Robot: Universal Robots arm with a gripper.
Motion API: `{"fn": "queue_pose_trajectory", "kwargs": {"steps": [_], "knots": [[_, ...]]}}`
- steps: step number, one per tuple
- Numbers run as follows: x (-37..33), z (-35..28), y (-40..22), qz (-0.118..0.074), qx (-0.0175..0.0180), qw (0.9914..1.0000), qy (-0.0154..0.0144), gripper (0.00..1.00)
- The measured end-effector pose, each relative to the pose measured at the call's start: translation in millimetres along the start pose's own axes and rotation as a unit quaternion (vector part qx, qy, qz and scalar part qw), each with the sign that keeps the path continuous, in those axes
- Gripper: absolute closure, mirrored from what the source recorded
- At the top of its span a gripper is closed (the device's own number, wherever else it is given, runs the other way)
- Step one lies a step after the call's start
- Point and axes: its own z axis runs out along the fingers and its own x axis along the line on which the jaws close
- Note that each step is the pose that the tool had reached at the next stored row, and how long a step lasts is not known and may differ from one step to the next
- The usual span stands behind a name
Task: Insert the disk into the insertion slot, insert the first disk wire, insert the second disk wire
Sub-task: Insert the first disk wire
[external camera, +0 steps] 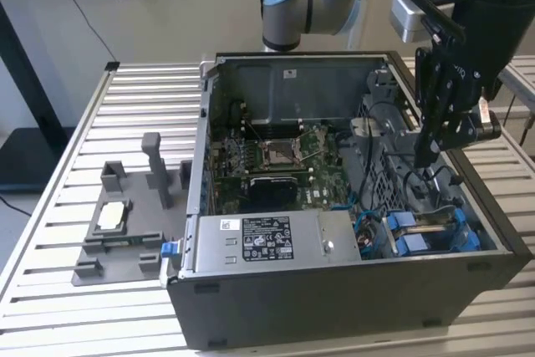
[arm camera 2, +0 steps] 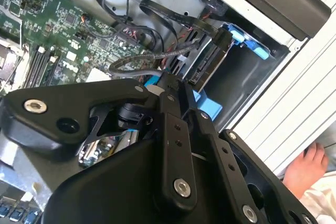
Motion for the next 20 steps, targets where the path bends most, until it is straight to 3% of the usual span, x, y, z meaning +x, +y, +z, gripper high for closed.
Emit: {"fn": "queue_pose_trajectory", "kwargs": {"steps": [5, 12, 20], "knots": [[4.0, 2.5, -1.5, 0.0, -0.0037, 0.99999, 0.0012, 0.81], [13.2, 7.9, -7.9, 0.0, -0.013, 0.99991, 0.0017, 0.81], [21.0, 18.3, -16.6, 0.001, -0.0173, 0.99985, 0.0018, 0.81]]}}
